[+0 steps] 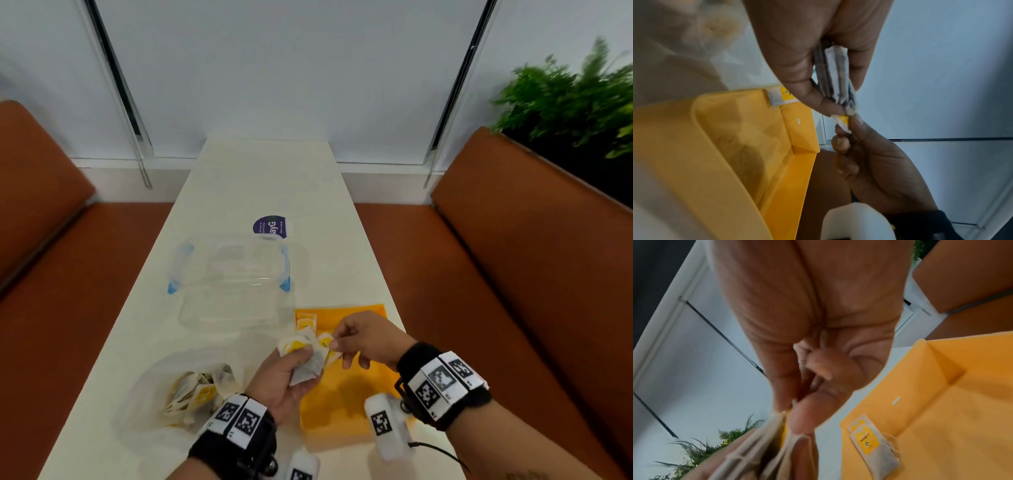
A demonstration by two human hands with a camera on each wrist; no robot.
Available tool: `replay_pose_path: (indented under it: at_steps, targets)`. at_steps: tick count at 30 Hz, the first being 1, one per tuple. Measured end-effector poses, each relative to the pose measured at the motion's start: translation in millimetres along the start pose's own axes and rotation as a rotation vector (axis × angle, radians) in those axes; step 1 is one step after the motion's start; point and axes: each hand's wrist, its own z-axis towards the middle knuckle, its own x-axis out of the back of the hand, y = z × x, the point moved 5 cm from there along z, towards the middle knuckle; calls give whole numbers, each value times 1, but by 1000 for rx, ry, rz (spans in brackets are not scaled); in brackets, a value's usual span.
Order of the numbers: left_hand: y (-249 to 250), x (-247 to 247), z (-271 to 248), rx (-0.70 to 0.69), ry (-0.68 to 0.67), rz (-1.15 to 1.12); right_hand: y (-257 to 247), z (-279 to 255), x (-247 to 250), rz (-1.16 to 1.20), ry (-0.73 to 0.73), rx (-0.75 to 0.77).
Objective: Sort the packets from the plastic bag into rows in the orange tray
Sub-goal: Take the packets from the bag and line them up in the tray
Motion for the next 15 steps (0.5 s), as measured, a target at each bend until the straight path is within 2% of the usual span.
replay_pose_path:
  at_steps: [4, 10, 15]
  targets:
    - [-5, 7, -1, 43, 28, 32, -1, -3, 6, -121, 73, 13]
    - [-15, 20, -6, 101, 62, 162, -4, 15, 15, -577, 192, 74]
    - [-20, 30, -10, 136, 109, 266, 1, 46, -4, -869, 40, 46]
